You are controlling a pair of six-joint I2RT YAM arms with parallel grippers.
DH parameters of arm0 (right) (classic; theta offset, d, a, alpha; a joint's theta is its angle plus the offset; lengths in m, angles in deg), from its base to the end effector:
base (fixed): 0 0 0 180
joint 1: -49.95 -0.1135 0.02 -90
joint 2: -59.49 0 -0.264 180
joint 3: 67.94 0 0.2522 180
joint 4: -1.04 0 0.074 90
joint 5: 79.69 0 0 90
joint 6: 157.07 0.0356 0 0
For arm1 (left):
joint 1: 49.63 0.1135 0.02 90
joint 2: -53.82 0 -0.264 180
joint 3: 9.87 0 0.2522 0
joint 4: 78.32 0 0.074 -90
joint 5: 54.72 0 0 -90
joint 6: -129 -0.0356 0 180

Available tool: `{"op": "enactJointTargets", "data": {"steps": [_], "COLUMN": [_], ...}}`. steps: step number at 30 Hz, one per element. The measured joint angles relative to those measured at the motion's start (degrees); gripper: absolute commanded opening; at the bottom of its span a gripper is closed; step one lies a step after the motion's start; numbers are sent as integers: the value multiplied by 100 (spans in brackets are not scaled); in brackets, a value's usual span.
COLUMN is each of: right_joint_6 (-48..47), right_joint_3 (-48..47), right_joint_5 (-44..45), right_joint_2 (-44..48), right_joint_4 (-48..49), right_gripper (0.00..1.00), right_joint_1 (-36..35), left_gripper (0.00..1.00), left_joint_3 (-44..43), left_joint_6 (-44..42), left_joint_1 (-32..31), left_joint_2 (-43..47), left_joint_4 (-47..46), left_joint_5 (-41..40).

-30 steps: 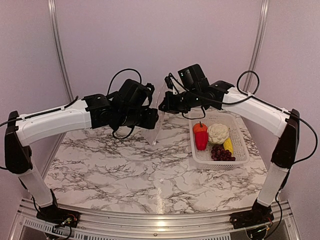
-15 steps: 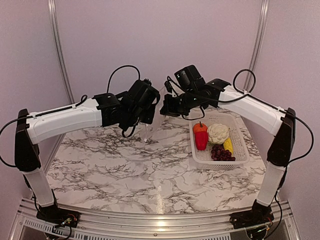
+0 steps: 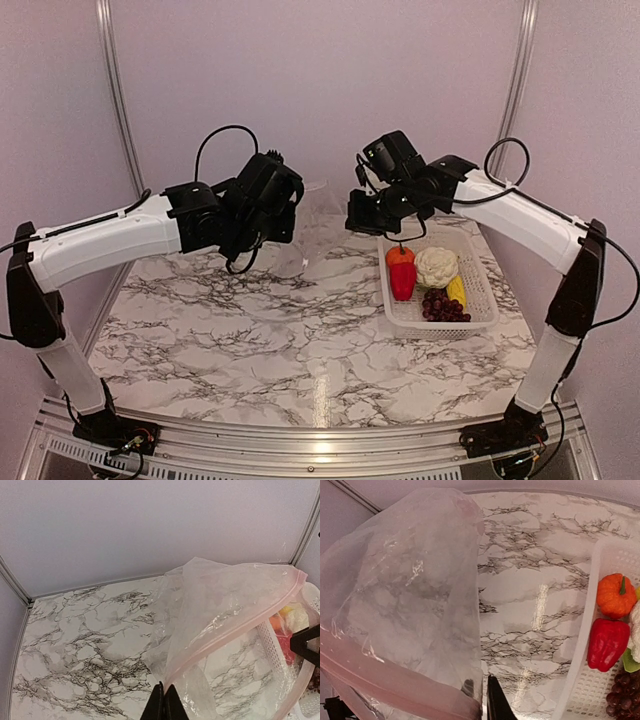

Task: Place the food in the zip-top bag and seal the zipper
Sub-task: Open the zipper food storage bag.

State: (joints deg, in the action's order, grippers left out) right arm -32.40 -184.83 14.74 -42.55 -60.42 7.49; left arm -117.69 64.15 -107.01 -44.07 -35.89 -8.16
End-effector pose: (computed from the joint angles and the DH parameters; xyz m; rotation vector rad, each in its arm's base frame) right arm 0.2926 0.2640 0.3568 -0.1289 2.4478 0.5338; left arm 0.2302 -0.3143 0.3648 0.1304 1.9692 -0.1203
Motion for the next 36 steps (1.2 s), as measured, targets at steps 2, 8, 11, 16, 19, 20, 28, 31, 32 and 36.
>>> {"op": "enactJointTargets", "data": {"steps": [2,8,11,16,19,20,28,31,32,36], "right_joint_6": [-52,-210,-293,-542,-671,-682,-640,-776,-844,-986], "right_joint_3": [197,651,505,166,299,409,1923,2033,2037,2079], "right_joint_5": [-369,-1812,-2446,-3016,-3165,-3206,-2833,-2411,-2269,-1899], "right_joint_2": [66,273,293,358,597,710,1478,1340,1261,968], "right_joint_4": [310,1300,1512,1582,1606,1615,1558,1248,1156,1010], "right_gripper": [26,43,47,55,60,61,63,63,63,73], "right_joint_1": [0,2,22,46,214,313,1740,1886,1884,1884], "left_gripper": [2,2,1,1,1,1,0,0,0,0], "left_joint_3": [37,52,57,57,57,57,55,59,59,59], "left_joint_6": [39,133,197,262,251,247,247,140,85,13], "left_joint_1": [0,0,0,0,9,15,125,129,133,131], "left_joint_2": [11,59,173,463,654,743,1812,1965,1884,1196], "left_joint_4": [26,282,376,605,872,1014,2273,2439,2452,2347], "left_joint_5": [9,15,20,-31,-96,-118,-507,-501,-404,262]}}
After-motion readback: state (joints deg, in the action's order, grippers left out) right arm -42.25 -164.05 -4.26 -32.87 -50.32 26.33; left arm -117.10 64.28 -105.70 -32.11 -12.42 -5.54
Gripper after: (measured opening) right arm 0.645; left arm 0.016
